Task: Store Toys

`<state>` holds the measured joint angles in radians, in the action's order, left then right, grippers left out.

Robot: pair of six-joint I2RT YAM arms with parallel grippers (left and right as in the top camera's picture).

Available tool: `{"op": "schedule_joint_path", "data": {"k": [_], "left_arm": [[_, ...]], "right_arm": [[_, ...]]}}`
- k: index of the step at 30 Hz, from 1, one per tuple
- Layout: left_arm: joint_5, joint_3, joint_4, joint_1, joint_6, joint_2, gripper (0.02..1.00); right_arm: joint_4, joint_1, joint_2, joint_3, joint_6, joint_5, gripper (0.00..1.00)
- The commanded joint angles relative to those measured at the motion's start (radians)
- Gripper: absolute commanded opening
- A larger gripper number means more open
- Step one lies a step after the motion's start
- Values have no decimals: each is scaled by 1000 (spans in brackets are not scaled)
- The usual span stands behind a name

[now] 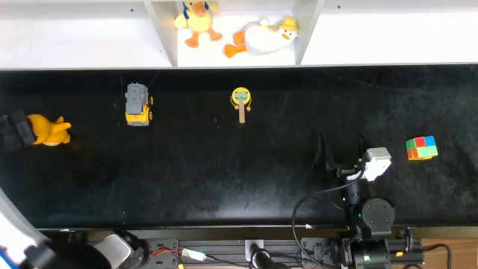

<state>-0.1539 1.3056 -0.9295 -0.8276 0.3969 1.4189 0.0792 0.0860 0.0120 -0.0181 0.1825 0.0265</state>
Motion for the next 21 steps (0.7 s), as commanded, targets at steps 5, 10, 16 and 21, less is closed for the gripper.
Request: {"op": "schedule_joint_path", "data": {"k": [5, 10, 16, 21], "left_arm": [[-126, 24, -8, -9, 185, 118, 998], [-126, 23, -7, -8, 236, 146, 998], [-126, 23, 22, -8, 249, 182, 998], [-143, 23, 43, -7, 258, 231, 998]], "right_arm": [[-5, 5, -8, 14, -3, 6, 996], [-5, 5, -8, 14, -3, 6, 993], [-5, 5, -8, 14, -3, 6, 993], [-5, 5, -8, 14, -3, 6, 993]]}}
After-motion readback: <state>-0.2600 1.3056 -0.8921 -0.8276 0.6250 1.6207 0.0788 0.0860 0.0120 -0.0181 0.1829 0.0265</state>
